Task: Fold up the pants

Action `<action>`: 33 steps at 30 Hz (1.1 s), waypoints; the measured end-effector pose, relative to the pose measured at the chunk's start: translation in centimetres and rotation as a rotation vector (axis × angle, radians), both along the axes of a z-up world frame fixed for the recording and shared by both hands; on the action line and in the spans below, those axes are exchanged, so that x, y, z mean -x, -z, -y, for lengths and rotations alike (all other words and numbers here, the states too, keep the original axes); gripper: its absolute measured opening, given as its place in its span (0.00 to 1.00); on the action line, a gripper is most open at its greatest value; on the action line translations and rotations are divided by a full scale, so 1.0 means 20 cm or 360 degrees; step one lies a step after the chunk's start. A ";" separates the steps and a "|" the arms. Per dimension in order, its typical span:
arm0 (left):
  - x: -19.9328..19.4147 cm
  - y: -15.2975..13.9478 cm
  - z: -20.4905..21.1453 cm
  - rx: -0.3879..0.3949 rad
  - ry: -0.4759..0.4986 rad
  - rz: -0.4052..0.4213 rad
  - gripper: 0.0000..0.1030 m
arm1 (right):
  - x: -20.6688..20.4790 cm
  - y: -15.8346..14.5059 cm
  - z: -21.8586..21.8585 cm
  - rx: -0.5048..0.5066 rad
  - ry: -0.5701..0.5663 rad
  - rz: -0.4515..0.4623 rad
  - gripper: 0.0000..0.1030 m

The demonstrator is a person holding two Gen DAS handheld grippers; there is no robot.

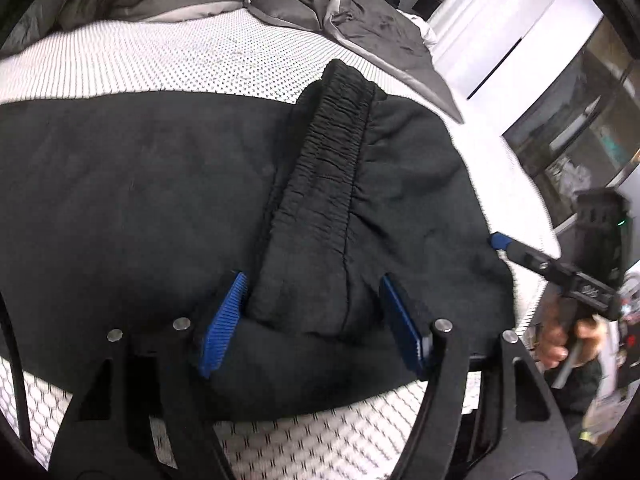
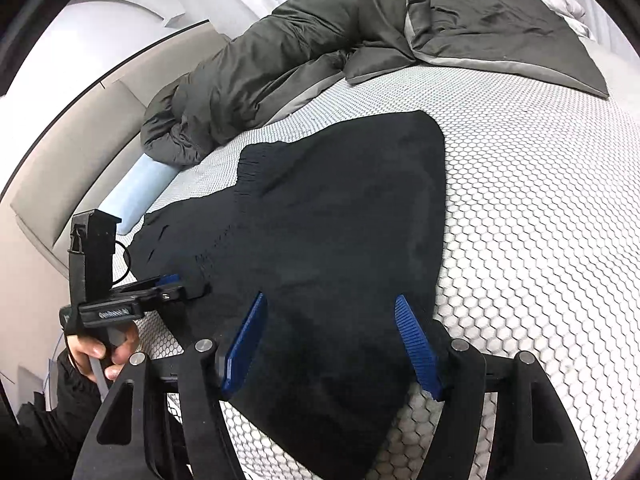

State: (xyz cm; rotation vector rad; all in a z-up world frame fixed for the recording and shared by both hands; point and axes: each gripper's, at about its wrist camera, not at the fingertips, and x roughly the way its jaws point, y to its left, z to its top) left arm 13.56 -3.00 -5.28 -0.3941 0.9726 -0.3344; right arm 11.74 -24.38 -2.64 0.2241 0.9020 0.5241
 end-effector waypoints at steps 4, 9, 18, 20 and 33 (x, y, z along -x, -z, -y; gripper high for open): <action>0.03 0.02 -0.07 0.0115 0.0014 -0.0059 0.53 | 0.00 0.02 0.03 0.0003 0.0020 -0.0024 0.66; -0.05 0.04 -0.07 0.0168 -0.0020 -0.0078 0.53 | -0.02 0.03 0.01 0.0008 0.0022 -0.0045 0.66; -0.07 -0.04 0.00 -0.0021 -0.0106 0.0124 0.14 | -0.04 0.05 -0.02 0.0005 -0.0007 -0.0065 0.66; -0.03 -0.11 -0.05 0.0020 -0.0111 0.0164 0.11 | -0.04 0.05 -0.02 -0.0013 -0.0004 -0.0067 0.66; 0.17 -0.17 -0.31 0.0098 -0.0011 0.0062 0.38 | -0.06 0.06 -0.02 0.0045 0.0019 -0.0091 0.66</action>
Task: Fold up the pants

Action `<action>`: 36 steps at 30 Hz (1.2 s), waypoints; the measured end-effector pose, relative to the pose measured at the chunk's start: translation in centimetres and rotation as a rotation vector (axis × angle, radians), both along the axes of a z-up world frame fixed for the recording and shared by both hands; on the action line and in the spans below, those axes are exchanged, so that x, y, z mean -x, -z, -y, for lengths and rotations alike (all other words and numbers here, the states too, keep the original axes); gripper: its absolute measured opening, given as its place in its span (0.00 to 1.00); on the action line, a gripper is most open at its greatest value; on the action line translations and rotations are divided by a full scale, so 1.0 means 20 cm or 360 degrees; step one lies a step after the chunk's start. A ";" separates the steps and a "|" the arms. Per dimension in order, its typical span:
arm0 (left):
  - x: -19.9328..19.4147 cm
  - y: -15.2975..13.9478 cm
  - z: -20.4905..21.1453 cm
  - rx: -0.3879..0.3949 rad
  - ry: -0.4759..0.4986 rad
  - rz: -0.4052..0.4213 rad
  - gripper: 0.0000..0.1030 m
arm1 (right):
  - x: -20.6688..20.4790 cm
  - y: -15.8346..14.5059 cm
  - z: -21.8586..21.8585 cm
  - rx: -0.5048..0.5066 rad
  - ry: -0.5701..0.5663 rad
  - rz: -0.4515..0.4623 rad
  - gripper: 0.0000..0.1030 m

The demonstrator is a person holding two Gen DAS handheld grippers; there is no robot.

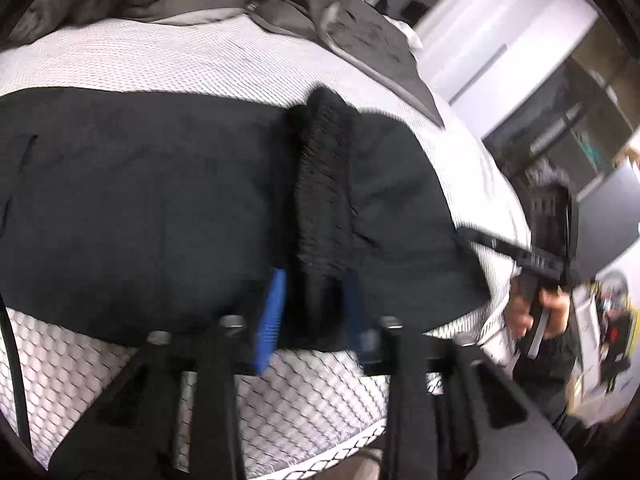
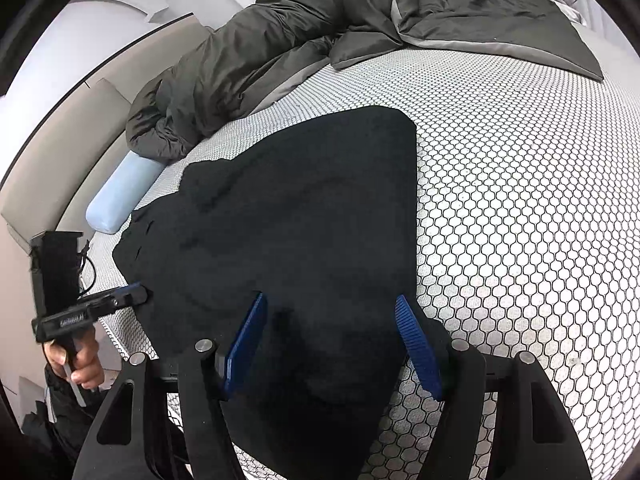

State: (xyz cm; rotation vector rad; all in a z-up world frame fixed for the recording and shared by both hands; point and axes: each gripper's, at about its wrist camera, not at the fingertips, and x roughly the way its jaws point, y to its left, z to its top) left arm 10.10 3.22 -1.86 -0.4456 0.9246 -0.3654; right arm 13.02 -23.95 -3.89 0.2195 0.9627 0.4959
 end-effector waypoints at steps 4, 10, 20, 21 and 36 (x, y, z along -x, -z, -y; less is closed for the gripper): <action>-0.14 -0.11 -0.05 -0.0003 -0.0065 0.0140 0.81 | -0.01 0.00 0.00 0.0007 0.0004 -0.0006 0.66; -0.57 -0.05 0.08 -0.0038 0.0114 0.0035 0.81 | -0.02 0.00 -0.01 0.0005 -0.0021 -0.0007 0.68; -0.85 0.23 0.04 0.0332 0.0155 -0.0254 0.30 | -0.04 0.00 0.01 -0.0053 -0.0050 -0.0009 0.68; -0.84 0.23 0.03 0.0334 0.0148 -0.0232 0.26 | -0.04 0.00 0.01 -0.0060 -0.0054 -0.0007 0.68; -0.67 -0.09 -0.21 -0.0003 -0.0126 -0.0023 0.19 | -0.02 0.06 -0.02 -0.0015 -0.0068 -0.0066 0.68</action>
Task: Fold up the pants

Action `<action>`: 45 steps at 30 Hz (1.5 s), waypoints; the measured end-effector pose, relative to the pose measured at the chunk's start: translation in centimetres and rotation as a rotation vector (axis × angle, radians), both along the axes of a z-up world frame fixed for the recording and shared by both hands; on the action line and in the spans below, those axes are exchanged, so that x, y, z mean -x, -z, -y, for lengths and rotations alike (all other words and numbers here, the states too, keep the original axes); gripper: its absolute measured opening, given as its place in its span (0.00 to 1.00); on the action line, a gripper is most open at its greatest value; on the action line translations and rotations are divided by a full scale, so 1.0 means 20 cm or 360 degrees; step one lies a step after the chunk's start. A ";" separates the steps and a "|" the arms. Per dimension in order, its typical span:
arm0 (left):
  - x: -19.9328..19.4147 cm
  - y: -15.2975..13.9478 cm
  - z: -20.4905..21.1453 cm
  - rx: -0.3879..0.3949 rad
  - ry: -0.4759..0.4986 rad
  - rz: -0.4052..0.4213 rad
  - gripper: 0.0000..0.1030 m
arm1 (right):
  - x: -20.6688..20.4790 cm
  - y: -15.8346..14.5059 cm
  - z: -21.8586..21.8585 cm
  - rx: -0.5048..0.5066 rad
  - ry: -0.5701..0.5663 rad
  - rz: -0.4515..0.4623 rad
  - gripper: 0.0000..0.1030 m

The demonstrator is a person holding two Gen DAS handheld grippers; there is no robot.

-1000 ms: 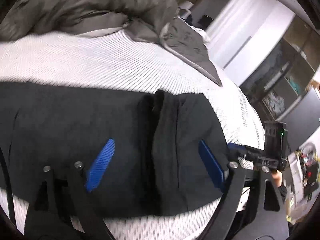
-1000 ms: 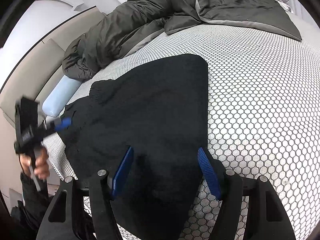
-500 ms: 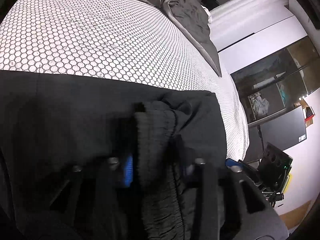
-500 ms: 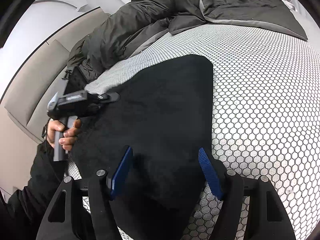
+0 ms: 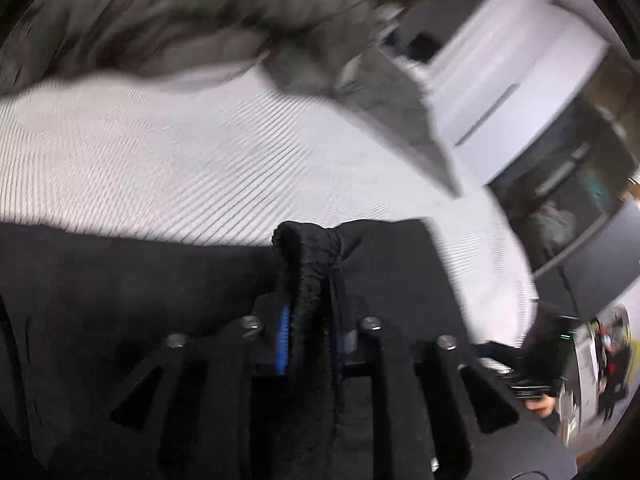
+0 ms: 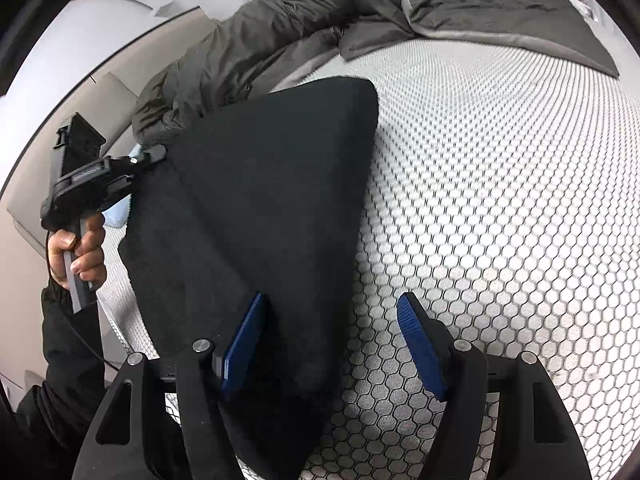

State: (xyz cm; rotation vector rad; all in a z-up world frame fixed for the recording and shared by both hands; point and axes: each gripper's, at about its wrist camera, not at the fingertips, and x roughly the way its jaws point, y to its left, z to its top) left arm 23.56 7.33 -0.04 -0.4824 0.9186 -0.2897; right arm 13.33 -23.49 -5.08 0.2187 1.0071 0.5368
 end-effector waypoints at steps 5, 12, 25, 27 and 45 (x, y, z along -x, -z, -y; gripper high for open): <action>-0.03 0.23 -0.12 0.0104 -0.0113 -0.0236 0.21 | 0.00 0.01 0.01 0.0024 0.0014 -0.0024 0.68; 0.26 -0.08 0.03 -0.0078 -0.0096 0.0093 0.82 | 0.06 -0.02 0.04 -0.0015 -0.0012 -0.0027 0.68; -0.01 0.01 1.23 -0.0216 0.0505 0.0000 0.81 | 0.31 0.07 0.05 -0.0358 0.0014 -0.0103 0.47; -0.07 0.10 1.29 -0.0266 0.0441 -0.0107 0.71 | 0.31 0.09 0.07 -0.0337 0.0044 -0.0105 0.06; 0.14 -0.02 1.16 -0.0279 0.0315 0.0054 0.76 | 0.52 0.03 0.25 -0.0466 0.0260 -0.0079 0.35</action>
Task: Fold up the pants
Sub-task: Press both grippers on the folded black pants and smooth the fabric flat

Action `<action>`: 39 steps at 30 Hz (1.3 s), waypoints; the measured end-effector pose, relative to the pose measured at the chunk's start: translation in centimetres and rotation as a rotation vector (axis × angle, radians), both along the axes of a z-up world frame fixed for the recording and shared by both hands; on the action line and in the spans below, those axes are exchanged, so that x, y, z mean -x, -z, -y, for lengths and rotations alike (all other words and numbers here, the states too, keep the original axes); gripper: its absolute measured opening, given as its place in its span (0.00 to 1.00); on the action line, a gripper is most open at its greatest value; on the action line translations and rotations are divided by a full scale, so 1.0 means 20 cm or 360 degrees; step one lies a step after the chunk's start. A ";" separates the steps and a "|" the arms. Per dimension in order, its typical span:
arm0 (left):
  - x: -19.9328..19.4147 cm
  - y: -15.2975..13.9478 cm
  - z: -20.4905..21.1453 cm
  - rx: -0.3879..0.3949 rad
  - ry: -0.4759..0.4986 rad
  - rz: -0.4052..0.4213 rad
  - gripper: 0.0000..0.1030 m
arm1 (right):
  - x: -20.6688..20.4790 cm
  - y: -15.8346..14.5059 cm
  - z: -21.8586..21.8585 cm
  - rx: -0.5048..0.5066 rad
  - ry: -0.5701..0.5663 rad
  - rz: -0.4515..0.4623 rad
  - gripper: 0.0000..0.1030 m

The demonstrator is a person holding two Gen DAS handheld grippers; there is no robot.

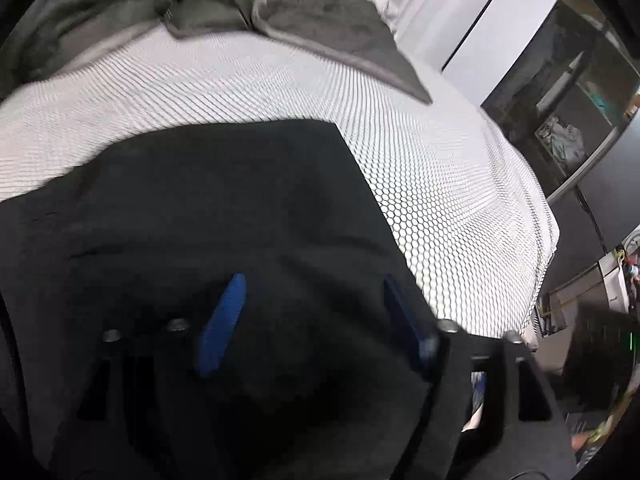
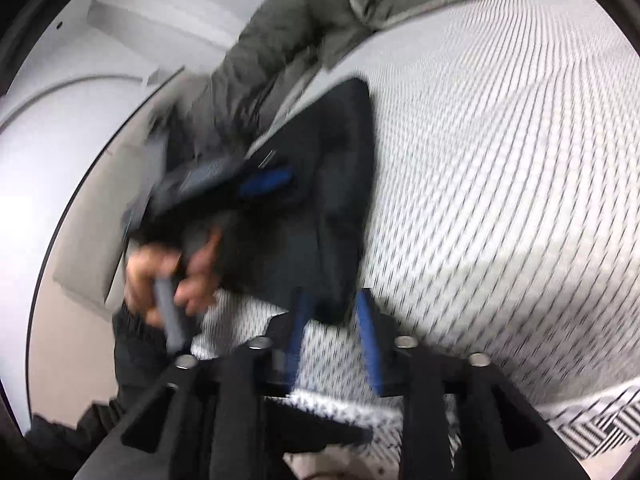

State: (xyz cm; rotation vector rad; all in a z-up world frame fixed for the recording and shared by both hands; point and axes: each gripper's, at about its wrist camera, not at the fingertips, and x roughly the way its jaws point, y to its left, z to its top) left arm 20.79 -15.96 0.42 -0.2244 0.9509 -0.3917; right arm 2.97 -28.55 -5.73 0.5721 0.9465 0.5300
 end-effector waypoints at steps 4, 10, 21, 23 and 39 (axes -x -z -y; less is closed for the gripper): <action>0.15 0.01 -0.15 -0.0033 -0.0023 0.0049 0.77 | -0.15 0.03 -0.06 0.0021 0.0011 -0.0033 0.38; 0.35 0.10 -0.50 0.0019 0.0106 0.0035 0.73 | -0.12 0.12 -0.02 0.0072 0.0006 -0.0098 0.13; 0.54 0.20 -0.74 -0.0302 0.0061 0.0113 0.77 | -0.49 0.02 -0.33 0.0456 0.0011 0.0077 0.44; 0.52 0.23 -0.76 -0.0329 0.0087 0.0126 0.77 | -0.53 0.06 -0.34 0.0621 0.0001 0.0065 0.44; 0.49 0.29 -0.75 -0.0346 0.0147 0.0209 0.76 | -0.40 0.09 -0.78 0.1039 -0.0376 0.0482 0.51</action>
